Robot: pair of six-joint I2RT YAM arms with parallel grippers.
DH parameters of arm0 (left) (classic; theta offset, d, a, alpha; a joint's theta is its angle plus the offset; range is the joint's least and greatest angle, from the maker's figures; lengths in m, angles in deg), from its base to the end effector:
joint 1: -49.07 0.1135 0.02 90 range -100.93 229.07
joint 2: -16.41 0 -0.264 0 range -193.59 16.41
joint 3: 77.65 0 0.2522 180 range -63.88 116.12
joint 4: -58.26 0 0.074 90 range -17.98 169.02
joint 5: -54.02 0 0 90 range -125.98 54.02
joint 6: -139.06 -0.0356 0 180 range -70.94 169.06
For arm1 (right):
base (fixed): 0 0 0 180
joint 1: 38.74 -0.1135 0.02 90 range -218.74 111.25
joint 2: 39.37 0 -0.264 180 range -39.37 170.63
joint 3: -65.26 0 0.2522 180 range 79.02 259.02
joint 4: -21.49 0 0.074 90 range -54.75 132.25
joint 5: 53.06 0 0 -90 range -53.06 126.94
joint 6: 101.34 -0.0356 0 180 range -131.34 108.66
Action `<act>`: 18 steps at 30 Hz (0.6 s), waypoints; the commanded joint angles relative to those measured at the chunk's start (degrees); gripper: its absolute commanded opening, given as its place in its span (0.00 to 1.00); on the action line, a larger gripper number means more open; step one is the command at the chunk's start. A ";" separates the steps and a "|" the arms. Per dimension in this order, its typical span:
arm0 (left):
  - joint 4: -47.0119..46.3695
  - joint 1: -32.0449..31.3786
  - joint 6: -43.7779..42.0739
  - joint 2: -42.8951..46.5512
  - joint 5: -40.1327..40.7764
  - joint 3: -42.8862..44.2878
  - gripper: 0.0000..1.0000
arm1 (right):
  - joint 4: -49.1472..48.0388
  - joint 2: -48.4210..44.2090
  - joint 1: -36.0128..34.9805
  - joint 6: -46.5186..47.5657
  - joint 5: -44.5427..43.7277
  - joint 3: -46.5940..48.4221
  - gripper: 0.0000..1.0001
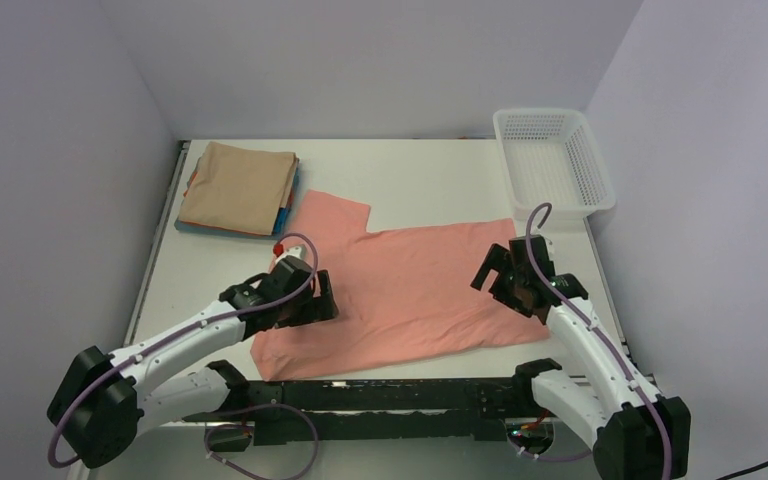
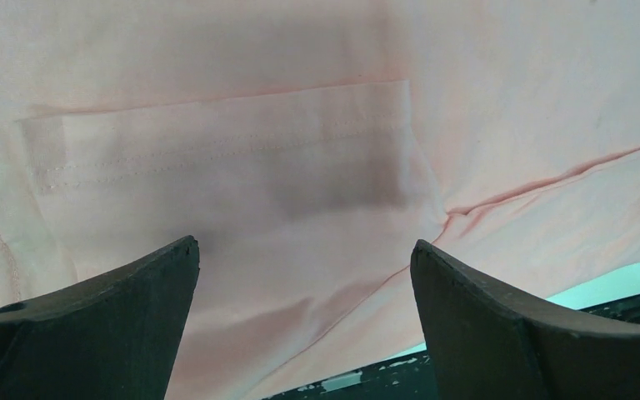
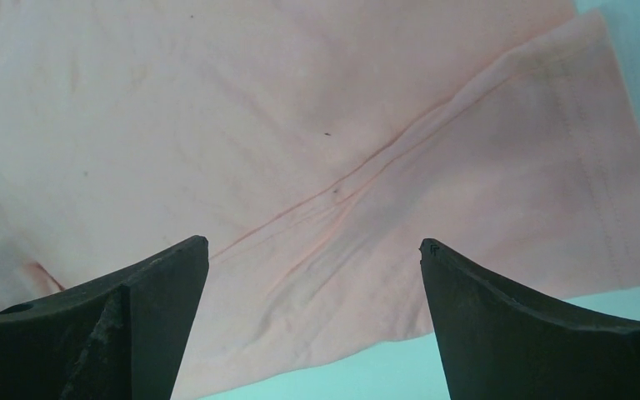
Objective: Fold and stack the t-shirts
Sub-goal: Fold the flattened tshirt in 1/3 of the way
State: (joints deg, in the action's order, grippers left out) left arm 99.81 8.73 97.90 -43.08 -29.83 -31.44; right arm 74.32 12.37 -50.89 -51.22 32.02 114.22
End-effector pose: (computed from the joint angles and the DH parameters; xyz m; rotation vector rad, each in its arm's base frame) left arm 0.1507 -0.1230 0.1936 -0.2360 2.5803 -0.4773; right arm 0.1671 0.0328 0.2182 0.6452 2.4721 0.2481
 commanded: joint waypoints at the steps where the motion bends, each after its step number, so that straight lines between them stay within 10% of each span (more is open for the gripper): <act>1: -2.46 1.76 -3.41 0.96 -0.75 -2.45 0.99 | -3.92 1.21 -0.08 1.27 2.82 -0.02 1.00; 18: -15.60 13.10 -10.78 -12.78 -0.64 -0.45 1.00 | -5.42 7.25 0.14 0.17 -3.51 -6.24 1.00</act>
State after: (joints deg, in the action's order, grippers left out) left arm 86.72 19.86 90.73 -52.15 -31.16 -34.13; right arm 69.34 18.49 -50.89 -50.83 33.00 109.21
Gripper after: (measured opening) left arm 0.994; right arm 0.997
